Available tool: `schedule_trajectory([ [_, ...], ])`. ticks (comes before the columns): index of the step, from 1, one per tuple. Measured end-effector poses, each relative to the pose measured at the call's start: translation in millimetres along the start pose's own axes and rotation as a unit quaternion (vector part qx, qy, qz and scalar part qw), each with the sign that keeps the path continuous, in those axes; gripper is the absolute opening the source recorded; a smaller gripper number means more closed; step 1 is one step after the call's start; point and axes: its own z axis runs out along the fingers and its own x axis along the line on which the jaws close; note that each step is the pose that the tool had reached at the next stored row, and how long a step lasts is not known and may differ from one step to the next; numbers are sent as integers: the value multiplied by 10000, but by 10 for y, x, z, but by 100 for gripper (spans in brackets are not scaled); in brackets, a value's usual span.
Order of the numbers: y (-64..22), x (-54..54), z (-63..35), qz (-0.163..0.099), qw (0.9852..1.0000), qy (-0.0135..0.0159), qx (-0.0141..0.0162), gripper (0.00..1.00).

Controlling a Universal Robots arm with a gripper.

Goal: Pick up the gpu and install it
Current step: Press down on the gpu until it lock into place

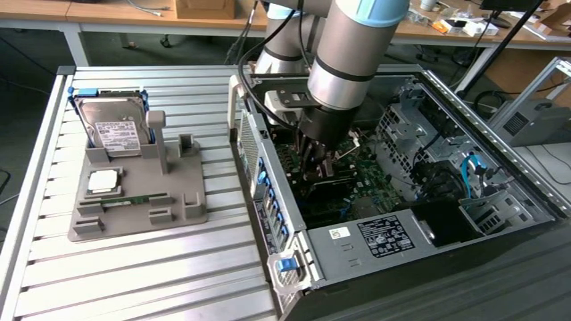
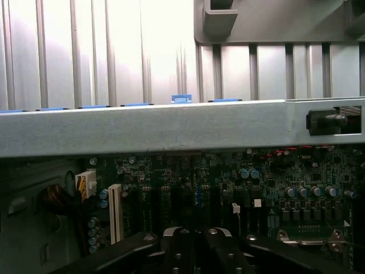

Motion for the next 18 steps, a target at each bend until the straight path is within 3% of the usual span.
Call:
schedule_trajectory([
  [4, 1, -1, -25, 1, 10000, -11, 7, 11],
  [9, -3, 6, -151, -1, 10000, -1, 5, 11],
  [12, -116, 3, -158, -1, 10000, 0, -15, 11],
  [14, -251, -2, -164, -2, 10000, 2, -56, 11],
  [18, -459, -9, -174, -6, 9999, 4, -109, 11],
])
